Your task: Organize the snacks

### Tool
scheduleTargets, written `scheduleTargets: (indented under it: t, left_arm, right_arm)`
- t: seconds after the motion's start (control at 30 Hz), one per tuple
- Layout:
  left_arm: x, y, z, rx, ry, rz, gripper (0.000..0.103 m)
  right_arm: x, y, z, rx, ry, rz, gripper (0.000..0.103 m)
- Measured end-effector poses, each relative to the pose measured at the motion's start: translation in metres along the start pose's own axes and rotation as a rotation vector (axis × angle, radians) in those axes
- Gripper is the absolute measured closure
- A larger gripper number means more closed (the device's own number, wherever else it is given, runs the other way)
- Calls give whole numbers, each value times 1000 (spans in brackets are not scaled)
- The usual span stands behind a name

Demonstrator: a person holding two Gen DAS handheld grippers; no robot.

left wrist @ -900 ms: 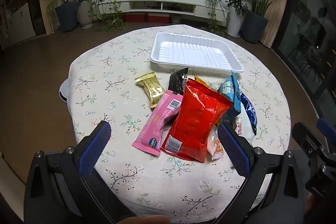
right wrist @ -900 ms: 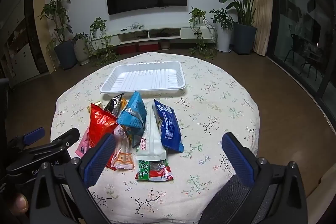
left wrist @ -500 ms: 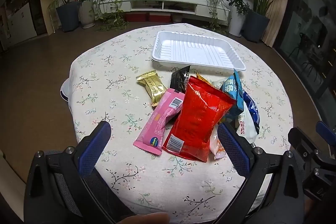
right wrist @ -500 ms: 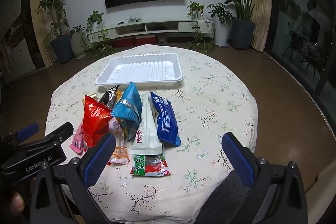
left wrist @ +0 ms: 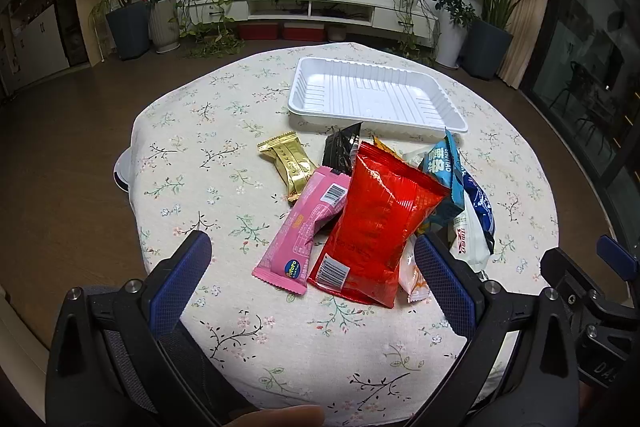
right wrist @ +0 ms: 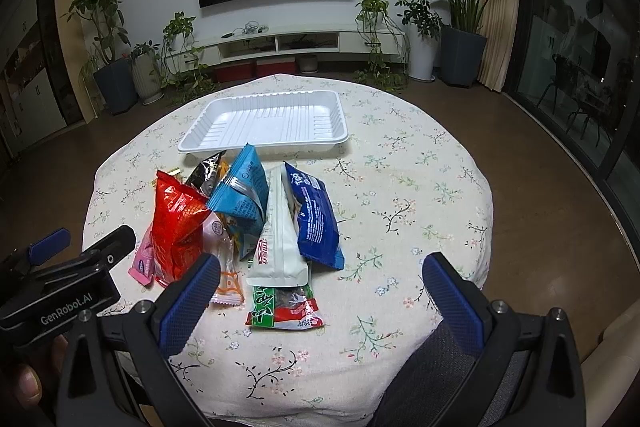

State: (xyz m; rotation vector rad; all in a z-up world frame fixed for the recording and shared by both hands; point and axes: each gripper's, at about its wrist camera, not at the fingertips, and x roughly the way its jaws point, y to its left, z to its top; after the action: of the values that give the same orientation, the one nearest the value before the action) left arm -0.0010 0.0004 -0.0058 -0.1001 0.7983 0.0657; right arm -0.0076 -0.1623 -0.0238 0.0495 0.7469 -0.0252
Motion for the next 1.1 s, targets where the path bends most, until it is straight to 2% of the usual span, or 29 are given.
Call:
scheduleTargets:
  t: [1.1]
  left_arm:
    - [1,0,1,0,7,-1,0]
  right_arm:
    - [8,2,-4,-2,20,1,0]
